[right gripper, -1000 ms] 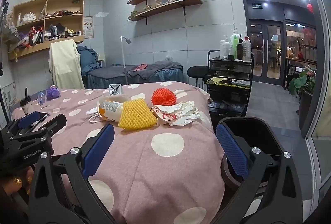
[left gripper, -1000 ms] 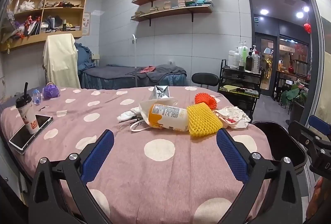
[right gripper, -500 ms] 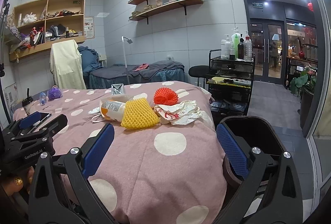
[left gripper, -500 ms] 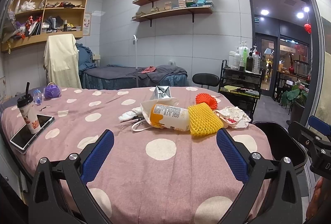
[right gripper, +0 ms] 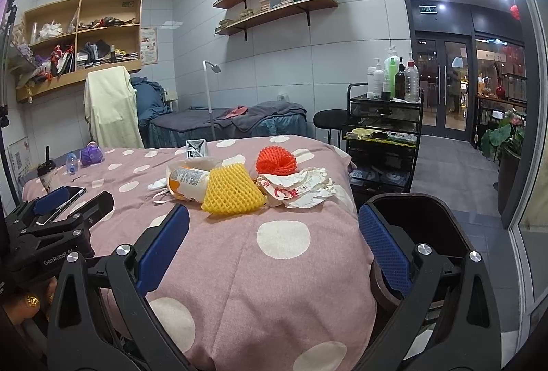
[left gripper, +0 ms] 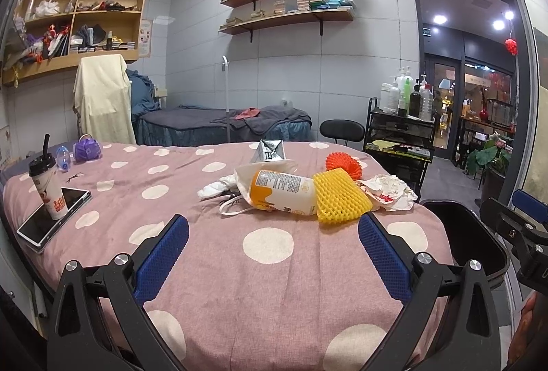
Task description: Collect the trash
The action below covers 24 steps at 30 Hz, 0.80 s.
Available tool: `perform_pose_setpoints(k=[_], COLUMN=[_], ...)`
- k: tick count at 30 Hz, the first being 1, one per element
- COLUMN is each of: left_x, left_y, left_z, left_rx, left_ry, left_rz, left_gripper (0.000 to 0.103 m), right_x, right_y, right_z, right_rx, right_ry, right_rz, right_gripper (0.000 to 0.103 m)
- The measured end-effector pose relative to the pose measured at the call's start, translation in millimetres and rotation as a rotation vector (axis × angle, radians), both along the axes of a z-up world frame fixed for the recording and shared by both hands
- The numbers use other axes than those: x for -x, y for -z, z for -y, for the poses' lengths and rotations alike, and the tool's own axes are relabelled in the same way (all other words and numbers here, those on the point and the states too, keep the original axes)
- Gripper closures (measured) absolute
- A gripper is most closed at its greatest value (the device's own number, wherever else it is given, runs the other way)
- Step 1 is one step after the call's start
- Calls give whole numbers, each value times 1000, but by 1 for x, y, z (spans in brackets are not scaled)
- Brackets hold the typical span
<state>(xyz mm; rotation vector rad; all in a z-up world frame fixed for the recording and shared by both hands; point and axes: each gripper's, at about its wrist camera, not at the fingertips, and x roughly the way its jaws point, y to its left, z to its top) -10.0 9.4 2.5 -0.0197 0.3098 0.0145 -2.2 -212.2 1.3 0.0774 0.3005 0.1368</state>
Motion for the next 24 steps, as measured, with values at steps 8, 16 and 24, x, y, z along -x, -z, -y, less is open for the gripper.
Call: perform_pose_setpoints(k=[8, 16, 24], left_x=[-2, -3, -3], left_y=[1, 2, 3], left_z=[0, 0, 0], left_rx=[1, 0, -1], left_ry=[1, 1, 2], left_rz=[-3, -8, -9], left_gripper=[6, 6, 6], right_x=[-1, -3, -3], right_y=[0, 0, 0], right_z=[1, 0, 0], right_rx=[-1, -1, -2], right_ry=[-1, -3, -4], right_rz=[-2, -4, -4], right_gripper=[6, 6, 6])
